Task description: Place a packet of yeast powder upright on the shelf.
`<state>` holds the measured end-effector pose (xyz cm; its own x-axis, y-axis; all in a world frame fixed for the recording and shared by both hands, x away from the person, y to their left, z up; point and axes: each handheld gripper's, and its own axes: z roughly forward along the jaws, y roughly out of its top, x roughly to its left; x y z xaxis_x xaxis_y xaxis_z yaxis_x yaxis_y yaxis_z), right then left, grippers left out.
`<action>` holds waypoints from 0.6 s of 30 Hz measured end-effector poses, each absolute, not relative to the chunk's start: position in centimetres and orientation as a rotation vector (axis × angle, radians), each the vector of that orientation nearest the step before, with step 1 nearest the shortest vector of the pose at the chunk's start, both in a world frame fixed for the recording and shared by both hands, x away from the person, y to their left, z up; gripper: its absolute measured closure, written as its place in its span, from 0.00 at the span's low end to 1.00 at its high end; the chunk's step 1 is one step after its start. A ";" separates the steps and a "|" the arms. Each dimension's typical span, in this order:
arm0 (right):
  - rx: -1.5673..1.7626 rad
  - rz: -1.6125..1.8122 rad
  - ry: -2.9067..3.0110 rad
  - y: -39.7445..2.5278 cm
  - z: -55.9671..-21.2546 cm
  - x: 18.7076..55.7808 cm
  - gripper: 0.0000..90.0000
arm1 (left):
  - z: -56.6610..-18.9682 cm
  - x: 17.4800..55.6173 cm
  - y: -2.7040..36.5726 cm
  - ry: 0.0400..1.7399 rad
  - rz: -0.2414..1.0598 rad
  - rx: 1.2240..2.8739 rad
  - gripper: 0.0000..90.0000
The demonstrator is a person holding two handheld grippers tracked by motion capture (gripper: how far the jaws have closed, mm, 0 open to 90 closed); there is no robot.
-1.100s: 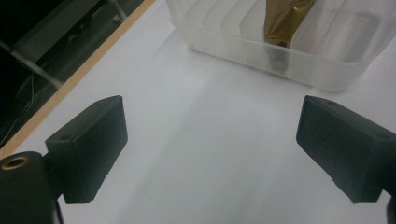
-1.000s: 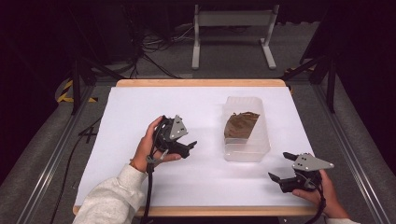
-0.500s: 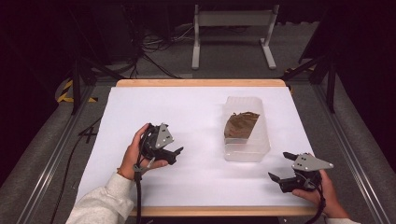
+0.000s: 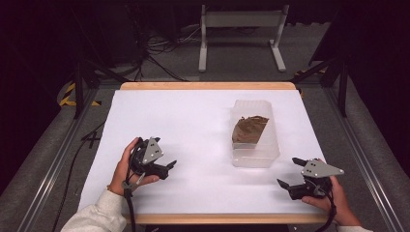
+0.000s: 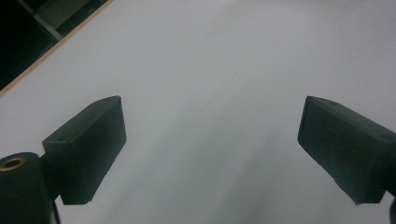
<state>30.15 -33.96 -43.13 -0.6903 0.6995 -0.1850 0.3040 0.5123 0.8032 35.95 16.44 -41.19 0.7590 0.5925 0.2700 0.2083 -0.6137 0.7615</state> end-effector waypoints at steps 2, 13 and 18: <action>0.817 1.062 2.263 -34.0 -43.1 30.1 0.11 | -41.5 35.6 17.2 0.600 0.660 2.194 0.09; 0.814 1.064 2.262 -33.8 -43.1 30.1 0.11 | -42.8 34.2 20.0 0.706 0.647 2.137 0.08; 0.804 1.064 2.263 -33.7 -43.0 30.0 0.11 | -43.3 33.4 21.5 0.753 0.639 2.104 0.08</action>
